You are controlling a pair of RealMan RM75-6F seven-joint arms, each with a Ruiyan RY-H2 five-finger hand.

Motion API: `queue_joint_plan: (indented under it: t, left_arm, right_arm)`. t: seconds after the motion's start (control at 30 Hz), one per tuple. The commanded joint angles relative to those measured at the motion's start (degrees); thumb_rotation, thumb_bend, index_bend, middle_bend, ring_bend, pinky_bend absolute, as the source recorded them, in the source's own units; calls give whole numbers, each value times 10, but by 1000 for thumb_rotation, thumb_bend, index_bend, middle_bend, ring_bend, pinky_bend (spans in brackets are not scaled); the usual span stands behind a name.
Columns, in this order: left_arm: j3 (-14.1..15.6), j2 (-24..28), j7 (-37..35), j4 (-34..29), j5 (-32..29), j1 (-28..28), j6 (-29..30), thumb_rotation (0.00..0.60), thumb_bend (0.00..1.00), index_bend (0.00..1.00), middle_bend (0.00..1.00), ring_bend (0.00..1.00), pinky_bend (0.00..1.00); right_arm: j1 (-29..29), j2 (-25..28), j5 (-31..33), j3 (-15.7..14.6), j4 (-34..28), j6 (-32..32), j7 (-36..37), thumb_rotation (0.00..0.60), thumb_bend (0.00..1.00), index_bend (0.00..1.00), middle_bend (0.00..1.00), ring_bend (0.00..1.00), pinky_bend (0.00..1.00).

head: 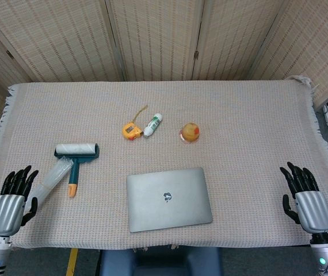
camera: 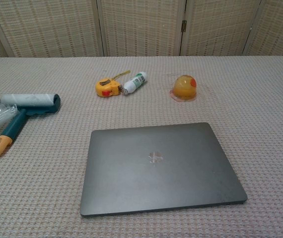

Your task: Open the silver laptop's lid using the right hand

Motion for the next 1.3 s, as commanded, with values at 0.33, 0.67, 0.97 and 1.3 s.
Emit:
queue_joint_plan:
  t: [0.33,0.67,0.97,1.3]
  left_arm:
    - [5,0,-16,8,9,4,7,600,665,12,1,12,0]
    - [10,4,-28,13,27,0,8,600,665,13,1,12,0]
    - [22,11,-32,18,58,-7,4,600,665,14,1,13,0]
    - [28,11,-58,36,60,-12,-6,600,665,14,1,13,0]
  right_arm:
    - [-7,0,-46,1,6,-5,18,600,680,0,0,0,0]
    - [48,-19,-136,-18,-10,-94,-1,600,620,0,0,0,0]
    - [140,-90,-147,-7,-33,-261,-56,600,512,0,0,0,0]
    - [205,-214,-87,32,-1,-378,-147,600,344,0,0,0,0]
